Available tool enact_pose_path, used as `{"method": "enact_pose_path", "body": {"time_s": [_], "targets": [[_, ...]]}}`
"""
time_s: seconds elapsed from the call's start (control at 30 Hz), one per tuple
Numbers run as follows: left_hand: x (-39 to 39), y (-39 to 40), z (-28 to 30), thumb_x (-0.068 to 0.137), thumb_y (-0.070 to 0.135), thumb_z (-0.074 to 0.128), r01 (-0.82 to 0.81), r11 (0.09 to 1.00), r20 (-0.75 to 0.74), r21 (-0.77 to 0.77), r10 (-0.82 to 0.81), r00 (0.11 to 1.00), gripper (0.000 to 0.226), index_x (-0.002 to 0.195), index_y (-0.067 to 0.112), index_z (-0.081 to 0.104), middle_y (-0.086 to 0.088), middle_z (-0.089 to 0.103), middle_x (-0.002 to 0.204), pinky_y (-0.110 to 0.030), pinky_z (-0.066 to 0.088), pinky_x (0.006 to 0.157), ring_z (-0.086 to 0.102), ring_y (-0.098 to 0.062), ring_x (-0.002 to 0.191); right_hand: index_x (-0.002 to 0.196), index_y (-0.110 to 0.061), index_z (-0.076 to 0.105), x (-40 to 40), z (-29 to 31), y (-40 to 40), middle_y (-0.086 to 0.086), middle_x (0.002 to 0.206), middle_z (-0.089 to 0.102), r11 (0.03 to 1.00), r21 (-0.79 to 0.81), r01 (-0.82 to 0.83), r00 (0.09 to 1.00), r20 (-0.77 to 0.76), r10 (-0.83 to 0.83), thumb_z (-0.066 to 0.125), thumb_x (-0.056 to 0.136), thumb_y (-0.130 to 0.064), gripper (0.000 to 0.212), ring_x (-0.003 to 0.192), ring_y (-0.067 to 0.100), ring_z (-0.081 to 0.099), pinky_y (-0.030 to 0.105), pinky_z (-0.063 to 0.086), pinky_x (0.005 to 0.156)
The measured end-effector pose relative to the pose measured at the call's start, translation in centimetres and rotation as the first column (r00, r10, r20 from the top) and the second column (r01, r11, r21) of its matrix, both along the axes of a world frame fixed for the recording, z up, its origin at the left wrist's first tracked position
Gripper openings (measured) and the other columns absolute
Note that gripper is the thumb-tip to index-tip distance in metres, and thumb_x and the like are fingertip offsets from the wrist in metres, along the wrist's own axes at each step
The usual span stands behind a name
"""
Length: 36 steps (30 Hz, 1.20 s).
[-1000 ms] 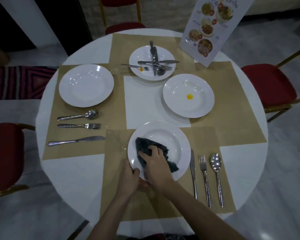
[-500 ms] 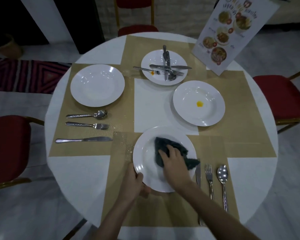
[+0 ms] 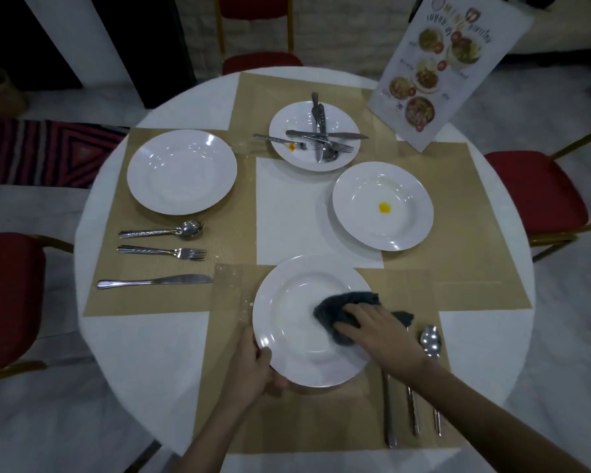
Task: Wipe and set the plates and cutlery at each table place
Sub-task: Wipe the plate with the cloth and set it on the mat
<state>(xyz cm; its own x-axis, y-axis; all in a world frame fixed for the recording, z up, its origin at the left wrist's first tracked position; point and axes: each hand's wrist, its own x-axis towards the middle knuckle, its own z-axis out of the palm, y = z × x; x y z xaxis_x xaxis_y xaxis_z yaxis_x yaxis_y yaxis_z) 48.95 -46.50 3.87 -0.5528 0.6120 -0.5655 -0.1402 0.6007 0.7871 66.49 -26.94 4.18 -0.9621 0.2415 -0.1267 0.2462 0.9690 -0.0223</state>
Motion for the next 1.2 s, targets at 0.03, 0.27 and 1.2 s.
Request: {"method": "enact_pose_path", "body": {"time_s": [0.03,0.27,1.2], "targets": [[0.1,0.1,-0.1,0.098,0.01,0.045,0.003,1.0,0.002,0.0,-0.003,1.0,0.03,0.126,0.021,0.041,0.006,0.059,0.115,-0.023,0.058,0.062,0.064,-0.018,0.095,0.108,-0.02,0.069,-0.9,0.0,0.1,0.011,0.108,0.064,0.996,0.006,0.086,0.996,0.02,-0.086,0.078,0.059,-0.007,0.052,0.091,0.027,0.065,0.038,0.056,0.078],[0.5,0.3,-0.3,0.1,0.014,0.044,0.007,1.0,-0.011,-0.009,-0.007,1.0,0.041,0.14,0.015,0.036,0.001,0.053,0.129,-0.006,0.045,0.063,0.054,-0.01,0.105,0.141,-0.016,0.046,-10.1,-0.9,-5.5,0.013,0.151,0.036,0.794,-0.261,0.548,0.822,-0.009,-0.57,0.051,0.093,-0.006,0.05,0.135,0.033,0.036,0.04,0.029,0.115],[-0.6,-0.7,0.4,0.099,0.014,0.045,-0.029,0.998,0.02,-0.05,0.03,0.999,0.028,0.127,0.016,0.044,-0.004,0.062,0.112,-0.016,0.054,0.052,0.063,-0.011,0.085,0.129,-0.023,0.059,-8.6,-1.1,-7.4,0.003,0.145,0.048,0.923,-0.338,0.183,0.979,-0.019,-0.201,0.057,0.092,-0.016,0.037,0.124,0.028,0.047,0.045,0.035,0.112]]}}
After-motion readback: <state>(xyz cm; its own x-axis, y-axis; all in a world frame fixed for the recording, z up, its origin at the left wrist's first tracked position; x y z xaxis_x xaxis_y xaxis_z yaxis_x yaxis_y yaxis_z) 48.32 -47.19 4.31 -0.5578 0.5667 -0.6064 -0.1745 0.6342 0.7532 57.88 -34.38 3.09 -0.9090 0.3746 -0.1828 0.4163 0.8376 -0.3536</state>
